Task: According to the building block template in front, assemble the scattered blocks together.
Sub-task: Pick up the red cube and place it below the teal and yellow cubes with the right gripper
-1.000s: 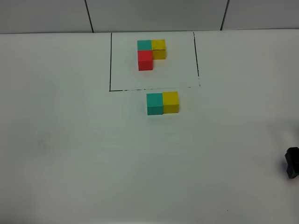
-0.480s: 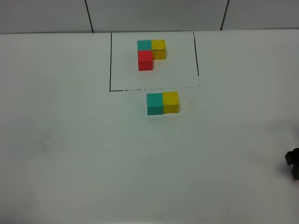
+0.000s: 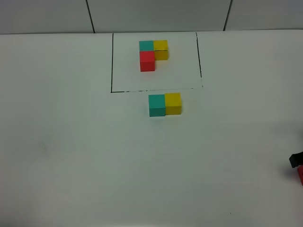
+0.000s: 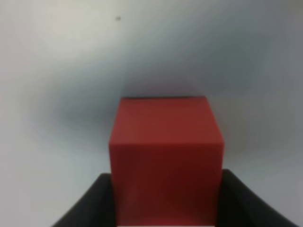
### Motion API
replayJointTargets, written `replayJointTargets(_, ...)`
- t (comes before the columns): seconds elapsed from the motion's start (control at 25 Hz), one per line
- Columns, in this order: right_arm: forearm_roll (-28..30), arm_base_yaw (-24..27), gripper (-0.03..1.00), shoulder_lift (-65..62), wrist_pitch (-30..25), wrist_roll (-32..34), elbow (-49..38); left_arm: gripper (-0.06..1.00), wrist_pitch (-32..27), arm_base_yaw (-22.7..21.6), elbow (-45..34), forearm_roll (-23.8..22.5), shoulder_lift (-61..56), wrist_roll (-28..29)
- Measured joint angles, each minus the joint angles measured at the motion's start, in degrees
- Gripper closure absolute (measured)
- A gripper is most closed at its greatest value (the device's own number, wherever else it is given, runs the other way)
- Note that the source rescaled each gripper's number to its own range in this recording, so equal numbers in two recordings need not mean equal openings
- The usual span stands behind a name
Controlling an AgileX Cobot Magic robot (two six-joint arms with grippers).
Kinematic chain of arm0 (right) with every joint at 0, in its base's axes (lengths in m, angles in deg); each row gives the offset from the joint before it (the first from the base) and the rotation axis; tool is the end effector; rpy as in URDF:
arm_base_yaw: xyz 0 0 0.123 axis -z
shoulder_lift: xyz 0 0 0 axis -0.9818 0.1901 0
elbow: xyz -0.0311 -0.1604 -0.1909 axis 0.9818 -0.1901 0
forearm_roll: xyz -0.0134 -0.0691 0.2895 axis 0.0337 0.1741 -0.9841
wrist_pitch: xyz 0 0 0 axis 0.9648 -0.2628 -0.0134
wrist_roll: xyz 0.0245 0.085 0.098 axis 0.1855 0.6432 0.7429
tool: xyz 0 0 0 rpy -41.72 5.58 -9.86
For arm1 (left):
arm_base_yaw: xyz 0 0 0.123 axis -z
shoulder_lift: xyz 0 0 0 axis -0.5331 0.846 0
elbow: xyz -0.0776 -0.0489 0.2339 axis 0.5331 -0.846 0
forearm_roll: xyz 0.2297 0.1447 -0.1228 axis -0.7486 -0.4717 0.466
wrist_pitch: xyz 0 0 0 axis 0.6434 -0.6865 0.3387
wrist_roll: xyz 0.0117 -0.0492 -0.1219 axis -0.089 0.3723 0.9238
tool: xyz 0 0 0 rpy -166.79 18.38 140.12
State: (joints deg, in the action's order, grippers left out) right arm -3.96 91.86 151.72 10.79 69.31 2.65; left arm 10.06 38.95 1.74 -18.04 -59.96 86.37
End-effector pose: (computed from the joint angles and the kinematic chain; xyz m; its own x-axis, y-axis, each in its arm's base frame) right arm 0.2553 -0.0586 0.0244 -0.9998 -0.0167 0.0055 -0.0167 0.9999 -0.0031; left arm 0.1037 -0.0214 0.2813 -0.4681 -0.0370 -0.8829 0.1347 0.9845 -0.1126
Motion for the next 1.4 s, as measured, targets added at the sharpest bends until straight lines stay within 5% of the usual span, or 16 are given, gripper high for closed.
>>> replayJointTargets(0.32, 0.86, -3.02, 0.95, -7.14, -7.17, 4.31, 4.83, 0.2, 0.0, 0.0, 0.0, 0.0, 0.0, 0.0)
replayJointTargets(0.76, -0.39, -19.58, 0.95, -14.95, -18.22, 28.14, 12.59, 0.2, 0.0, 0.0, 0.0, 0.0, 0.0, 0.05)
replayJointTargets(1.0, -0.39, -33.73, 0.95, -11.46, -14.36, 37.19, 12.59, 0.2, 0.0, 0.0, 0.0, 0.0, 0.0, 0.05)
replayJointTargets(1.4, -0.01, -45.55, 0.95, -1.24, -5.85, 44.57, 12.61, 0.2, 0.0, 0.0, 0.0, 0.0, 0.0, 0.11)
